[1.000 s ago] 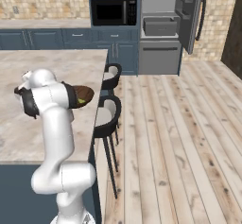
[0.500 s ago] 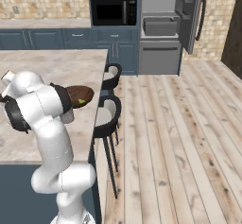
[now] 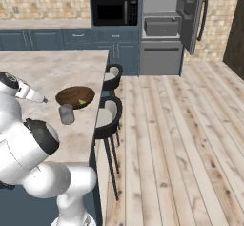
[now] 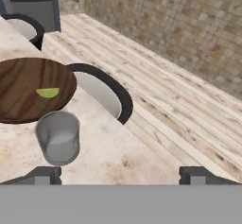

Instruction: There is a bowl on the dining counter. Grab a lemon wedge from the fridge and place it in the bowl. Then get the liquor bottle and glass cup from the cabinet and place them next to the bowl.

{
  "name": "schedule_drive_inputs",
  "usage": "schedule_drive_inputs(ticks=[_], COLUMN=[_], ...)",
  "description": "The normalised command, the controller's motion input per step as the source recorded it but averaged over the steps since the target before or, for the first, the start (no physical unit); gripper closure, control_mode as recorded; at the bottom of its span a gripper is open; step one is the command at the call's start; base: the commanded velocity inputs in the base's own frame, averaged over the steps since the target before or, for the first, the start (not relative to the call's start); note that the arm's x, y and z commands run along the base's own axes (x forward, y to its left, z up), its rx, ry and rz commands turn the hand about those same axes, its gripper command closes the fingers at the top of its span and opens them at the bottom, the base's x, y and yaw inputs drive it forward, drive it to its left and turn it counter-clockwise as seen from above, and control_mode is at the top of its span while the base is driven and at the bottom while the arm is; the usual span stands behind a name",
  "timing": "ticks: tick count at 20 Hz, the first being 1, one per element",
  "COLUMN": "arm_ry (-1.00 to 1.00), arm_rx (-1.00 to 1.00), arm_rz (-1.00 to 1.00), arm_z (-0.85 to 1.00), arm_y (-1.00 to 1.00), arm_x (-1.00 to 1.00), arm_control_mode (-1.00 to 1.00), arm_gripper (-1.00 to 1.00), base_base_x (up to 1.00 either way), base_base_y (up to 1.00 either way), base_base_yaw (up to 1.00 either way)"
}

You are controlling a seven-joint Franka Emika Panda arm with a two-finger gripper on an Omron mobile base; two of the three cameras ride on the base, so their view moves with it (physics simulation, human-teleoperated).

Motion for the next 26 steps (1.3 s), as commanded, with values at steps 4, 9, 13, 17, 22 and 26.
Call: schedule_drive_inputs(ticks=[4, 9, 13, 17, 22, 26], arm_ry=[-0.11, 0.0, 0.06, 0.13, 0.17, 0.2], arm_rx=[0.16, 0.2, 0.19, 0.08, 0.0, 0.0], arm_rz=[0.0, 0.01, 0.04, 0.02, 0.0, 0.0], arm_z=[1.0, 1.0, 1.0, 0.92, 0.54, 0.22], arm_y=[-0.63, -0.7, -0.79, -0.75, -0.62, -0.57], arm_x=[-0.91, -0.8, -0.72, -0.72, -0.7, -0.57], arm_control_mode=[-1.0, -1.0, -1.0, -1.0, -1.0, -1.0], arm_gripper=[-1.0, -1.0, -1.0, -1.0, -1.0, -1.0], base_base_x=[0.0, 0.0, 0.0, 0.0, 0.0, 0.0], base_base_y=[0.0, 0.0, 0.0, 0.0, 0.0, 0.0], base_base_yaw=[0.0, 0.0, 0.0, 0.0, 0.0, 0.0])
